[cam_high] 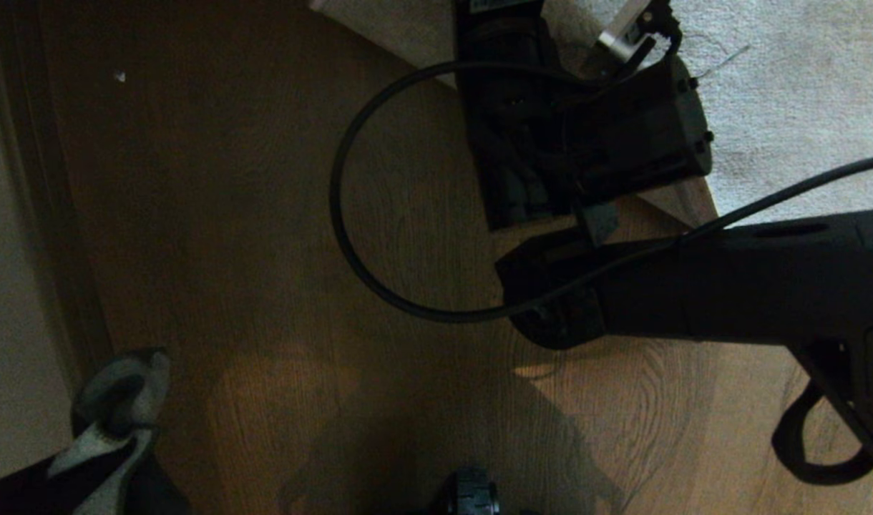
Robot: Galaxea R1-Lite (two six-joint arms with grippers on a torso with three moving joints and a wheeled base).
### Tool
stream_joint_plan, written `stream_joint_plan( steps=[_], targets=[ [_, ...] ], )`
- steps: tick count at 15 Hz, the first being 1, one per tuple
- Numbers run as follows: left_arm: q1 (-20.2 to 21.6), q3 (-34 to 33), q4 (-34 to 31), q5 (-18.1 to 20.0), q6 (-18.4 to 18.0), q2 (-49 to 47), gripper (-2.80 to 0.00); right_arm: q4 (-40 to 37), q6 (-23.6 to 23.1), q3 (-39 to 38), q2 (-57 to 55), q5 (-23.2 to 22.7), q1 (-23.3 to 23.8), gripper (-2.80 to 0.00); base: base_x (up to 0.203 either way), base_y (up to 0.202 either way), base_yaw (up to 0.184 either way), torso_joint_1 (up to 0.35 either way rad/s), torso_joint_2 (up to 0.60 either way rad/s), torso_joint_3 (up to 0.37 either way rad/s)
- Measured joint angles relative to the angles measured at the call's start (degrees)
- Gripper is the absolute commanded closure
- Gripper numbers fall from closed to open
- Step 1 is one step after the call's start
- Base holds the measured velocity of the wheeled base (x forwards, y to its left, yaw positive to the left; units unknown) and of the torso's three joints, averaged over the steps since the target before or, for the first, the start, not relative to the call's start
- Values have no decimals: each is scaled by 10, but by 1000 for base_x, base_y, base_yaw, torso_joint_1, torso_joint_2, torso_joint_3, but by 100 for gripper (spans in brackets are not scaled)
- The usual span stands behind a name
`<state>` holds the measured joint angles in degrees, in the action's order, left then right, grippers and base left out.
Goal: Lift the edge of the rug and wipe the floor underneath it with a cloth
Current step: Wipe the floor under the carpet with a rag
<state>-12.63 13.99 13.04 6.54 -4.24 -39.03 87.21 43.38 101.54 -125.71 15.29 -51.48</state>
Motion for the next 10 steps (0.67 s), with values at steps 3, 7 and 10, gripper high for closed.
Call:
stream_joint_plan(
  steps=[3,7,10],
  targets=[
    [-39,1,87,0,8,-92,0,0,0,2,-4,0,3,0,0,0,0,0,0,0],
    [-100,8,199,-2,27,-209,0,0,-2,3,-5,0,12,0,0,0,0,0,0,0],
    [-147,14,261,-4,29,-281,0,0,-3,3,-5,0,15,0,0,0,0,0,0,0]
  ],
)
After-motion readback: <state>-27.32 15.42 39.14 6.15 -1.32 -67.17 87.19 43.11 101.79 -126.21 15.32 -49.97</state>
